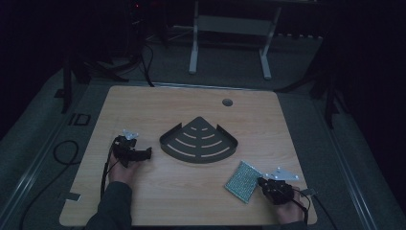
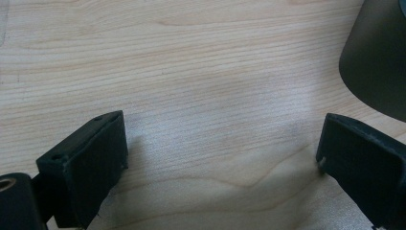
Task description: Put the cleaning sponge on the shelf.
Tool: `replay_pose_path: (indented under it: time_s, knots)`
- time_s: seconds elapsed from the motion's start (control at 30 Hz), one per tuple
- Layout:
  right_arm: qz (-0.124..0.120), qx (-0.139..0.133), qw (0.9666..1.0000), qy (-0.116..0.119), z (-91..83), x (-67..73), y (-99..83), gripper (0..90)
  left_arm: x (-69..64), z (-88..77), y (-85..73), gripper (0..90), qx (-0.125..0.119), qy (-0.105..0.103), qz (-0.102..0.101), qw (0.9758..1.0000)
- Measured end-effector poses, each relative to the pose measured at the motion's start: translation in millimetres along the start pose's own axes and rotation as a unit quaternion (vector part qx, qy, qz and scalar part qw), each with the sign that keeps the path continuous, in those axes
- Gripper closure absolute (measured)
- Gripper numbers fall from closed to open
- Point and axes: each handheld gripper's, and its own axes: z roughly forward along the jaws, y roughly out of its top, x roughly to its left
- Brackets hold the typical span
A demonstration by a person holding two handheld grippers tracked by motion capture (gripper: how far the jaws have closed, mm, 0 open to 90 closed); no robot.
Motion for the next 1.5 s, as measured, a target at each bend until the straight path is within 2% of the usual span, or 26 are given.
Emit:
replay_pose_path:
  time_s: [0.27,0.53,0.8,1.07,1.27,1.5]
  knots:
    - [-0.023,0.001,0.9997,0.009,10.0,8.5,17.8,87.7,0.0,0.0,0.0,3.8,0.0,0.0,0.0,1.0]
    - [-0.042,0.003,0.9986,0.031,18.1,15.3,32.3,89.5,0.0,0.0,0.0,3.8,0.0,0.0,0.0,1.0]
    - [-0.058,0.015,0.997,0.049,28.3,20.7,42.3,89.5,0.0,0.0,0.0,3.8,0.0,0.0,0.0,1.0]
    - [-0.074,0.02,0.9954,0.057,34.1,25.6,50.5,89.1,0.0,0.0,0.0,3.8,0.0,0.0,0.0,1.0]
    - [-0.069,0.019,0.9957,0.059,29.0,15.6,57.2,86.1,0.0,0.0,0.0,3.8,0.0,0.0,0.0,1.0]
    - [-0.09,0.037,0.9936,0.057,25.8,1.0,64.8,82.5,0.0,0.0,0.0,3.8,0.0,0.0,0.0,1.0]
